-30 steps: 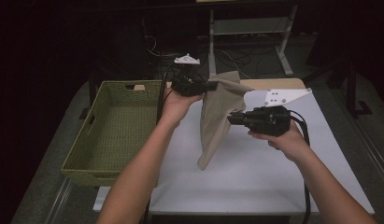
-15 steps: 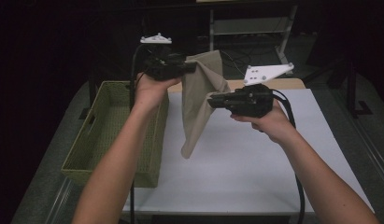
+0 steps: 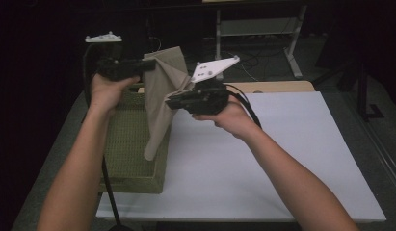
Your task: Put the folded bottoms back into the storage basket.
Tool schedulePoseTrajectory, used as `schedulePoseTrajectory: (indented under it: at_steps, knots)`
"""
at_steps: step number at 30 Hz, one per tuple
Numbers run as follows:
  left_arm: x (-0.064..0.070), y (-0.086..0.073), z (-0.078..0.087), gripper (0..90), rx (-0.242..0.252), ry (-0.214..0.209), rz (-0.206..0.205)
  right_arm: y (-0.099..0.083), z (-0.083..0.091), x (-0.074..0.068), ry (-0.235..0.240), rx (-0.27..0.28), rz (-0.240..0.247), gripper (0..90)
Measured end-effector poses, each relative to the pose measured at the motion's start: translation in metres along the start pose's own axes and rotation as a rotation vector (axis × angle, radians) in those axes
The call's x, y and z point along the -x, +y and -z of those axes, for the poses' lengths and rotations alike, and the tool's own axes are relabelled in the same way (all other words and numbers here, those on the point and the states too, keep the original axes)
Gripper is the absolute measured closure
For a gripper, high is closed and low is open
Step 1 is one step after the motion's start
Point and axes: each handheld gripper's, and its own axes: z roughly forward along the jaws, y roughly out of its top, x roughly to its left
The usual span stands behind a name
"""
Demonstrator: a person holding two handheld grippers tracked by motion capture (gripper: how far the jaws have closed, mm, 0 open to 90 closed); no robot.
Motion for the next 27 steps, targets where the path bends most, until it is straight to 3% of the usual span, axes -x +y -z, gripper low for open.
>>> schedulePoseTrajectory:
  at_steps: [7,13,17,27]
  knots:
    - [-0.034,-0.018,0.023,77.6,-0.017,0.037,0.003,0.006,-0.048,-0.008,0.033,-0.033,-0.003,84.4]
    - [-0.063,-0.036,0.031,77.5,-0.043,0.068,0.004,0.006,-0.082,-0.013,0.051,-0.058,-0.011,84.4]
    - [-0.077,-0.046,0.031,77.6,-0.05,0.082,0.01,0.003,-0.103,-0.016,0.068,-0.072,-0.023,84.4]
    - [-0.097,-0.078,0.016,77.5,-0.102,0.126,0.014,-0.017,-0.149,-0.021,0.092,-0.135,-0.043,84.4]
